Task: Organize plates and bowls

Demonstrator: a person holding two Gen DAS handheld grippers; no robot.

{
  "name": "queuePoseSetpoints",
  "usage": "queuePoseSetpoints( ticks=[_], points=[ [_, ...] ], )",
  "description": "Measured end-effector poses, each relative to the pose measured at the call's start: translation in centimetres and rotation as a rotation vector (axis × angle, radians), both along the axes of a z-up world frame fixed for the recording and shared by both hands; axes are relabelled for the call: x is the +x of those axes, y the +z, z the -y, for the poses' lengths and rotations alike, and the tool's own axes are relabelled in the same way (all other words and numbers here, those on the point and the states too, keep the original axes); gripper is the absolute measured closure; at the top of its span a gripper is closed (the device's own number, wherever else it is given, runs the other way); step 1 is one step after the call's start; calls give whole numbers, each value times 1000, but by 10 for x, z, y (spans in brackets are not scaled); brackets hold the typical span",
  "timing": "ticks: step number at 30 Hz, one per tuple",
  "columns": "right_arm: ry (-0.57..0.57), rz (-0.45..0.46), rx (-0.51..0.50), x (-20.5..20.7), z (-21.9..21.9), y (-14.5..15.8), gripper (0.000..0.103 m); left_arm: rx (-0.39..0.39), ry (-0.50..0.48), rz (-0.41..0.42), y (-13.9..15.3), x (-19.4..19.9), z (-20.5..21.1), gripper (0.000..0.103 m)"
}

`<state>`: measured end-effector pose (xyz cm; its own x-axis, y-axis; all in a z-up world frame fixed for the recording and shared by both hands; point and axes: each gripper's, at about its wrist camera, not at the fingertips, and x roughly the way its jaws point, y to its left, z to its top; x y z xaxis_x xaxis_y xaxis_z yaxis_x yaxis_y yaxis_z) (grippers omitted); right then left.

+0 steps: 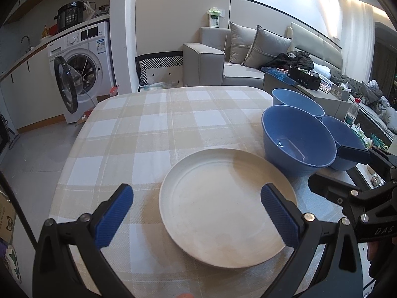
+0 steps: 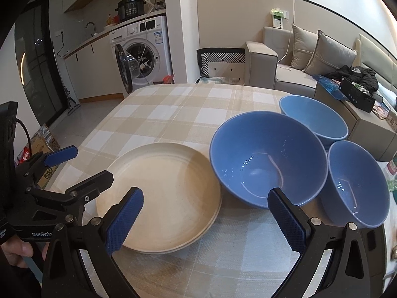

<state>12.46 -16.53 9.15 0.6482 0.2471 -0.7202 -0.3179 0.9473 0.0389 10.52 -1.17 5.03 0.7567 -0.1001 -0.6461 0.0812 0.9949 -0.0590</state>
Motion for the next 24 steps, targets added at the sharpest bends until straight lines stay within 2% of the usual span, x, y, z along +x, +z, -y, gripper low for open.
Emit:
queuePoseSetpoints(
  ticks=[24],
  points=[
    [-92,86,6,9,67,46,1,-2,-69,48,34,23,44,0]
  ],
)
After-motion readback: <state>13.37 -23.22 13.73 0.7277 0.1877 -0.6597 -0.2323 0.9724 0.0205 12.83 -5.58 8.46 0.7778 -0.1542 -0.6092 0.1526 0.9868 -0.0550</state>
